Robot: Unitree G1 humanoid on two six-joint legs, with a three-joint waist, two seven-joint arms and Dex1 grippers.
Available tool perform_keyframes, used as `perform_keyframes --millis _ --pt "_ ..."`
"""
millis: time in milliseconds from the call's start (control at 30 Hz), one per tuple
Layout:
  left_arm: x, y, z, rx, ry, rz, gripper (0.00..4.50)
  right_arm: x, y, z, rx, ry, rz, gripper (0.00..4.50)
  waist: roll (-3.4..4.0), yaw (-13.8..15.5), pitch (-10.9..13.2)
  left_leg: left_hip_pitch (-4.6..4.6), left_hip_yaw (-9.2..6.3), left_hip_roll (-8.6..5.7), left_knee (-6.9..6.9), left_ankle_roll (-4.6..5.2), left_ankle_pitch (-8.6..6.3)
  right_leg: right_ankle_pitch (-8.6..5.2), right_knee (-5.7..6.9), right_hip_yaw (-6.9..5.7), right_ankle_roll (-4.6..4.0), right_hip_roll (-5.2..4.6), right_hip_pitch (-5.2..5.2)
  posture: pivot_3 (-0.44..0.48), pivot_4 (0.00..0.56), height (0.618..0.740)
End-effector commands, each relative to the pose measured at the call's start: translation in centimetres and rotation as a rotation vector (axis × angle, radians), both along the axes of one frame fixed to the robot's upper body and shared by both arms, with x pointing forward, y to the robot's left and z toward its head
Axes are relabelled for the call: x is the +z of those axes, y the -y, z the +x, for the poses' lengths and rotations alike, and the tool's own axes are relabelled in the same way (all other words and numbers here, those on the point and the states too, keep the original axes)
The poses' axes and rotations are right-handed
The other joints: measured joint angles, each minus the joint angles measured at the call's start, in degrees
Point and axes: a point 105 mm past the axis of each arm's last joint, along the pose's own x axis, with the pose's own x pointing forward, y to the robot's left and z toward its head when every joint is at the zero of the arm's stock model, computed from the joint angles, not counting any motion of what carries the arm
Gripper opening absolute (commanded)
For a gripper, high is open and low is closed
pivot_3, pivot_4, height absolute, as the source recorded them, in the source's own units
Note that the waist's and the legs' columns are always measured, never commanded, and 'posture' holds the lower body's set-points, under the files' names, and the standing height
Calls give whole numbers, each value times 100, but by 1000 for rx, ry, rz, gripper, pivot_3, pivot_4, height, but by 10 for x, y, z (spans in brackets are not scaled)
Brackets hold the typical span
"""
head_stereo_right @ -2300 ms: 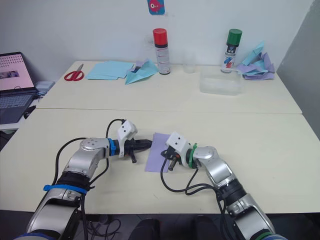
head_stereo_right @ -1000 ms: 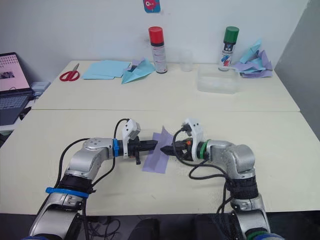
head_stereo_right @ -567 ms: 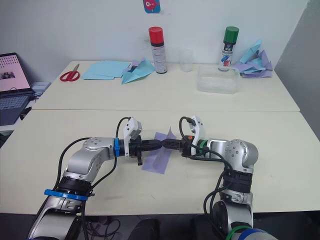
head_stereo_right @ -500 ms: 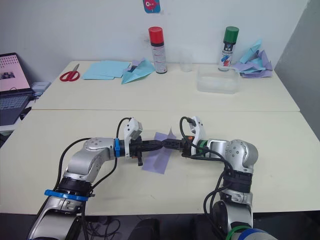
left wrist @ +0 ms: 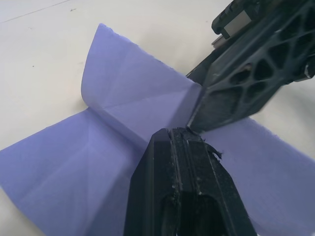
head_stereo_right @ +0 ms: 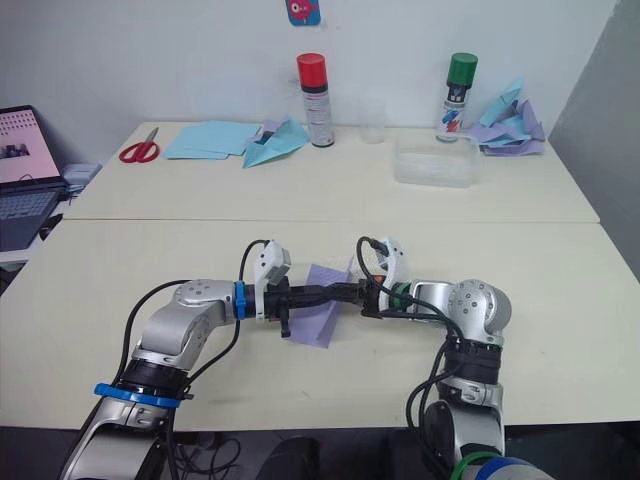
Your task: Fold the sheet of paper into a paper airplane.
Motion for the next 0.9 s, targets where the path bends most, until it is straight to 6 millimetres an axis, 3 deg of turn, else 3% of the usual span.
perform_keyframes --millis 33,100,433,900 --pt "-4 -2 -2 -8 20 40 0 5 -1 -2 15 17 8 786 0 0 0 0 0 0 0 0 0 0 0 0 0 0 0 0 150 740" --pt "-6 -3 -3 -7 17 46 0 4 0 -2 18 18 2 25 0 1 0 0 -1 0 -1 0 0 0 -1 0 -1 0 0 0 150 740" --pt "-11 -2 1 15 35 63 0 0 12 -6 66 33 -44 25 0 -1 0 -1 1 0 -1 0 0 -1 -2 0 -1 0 -1 0 150 740" --pt "-39 -21 -2 65 -14 153 0 -20 31 8 51 100 -154 25 -1 0 0 1 2 0 -2 0 0 -1 -3 1 -1 1 -1 0 150 740"
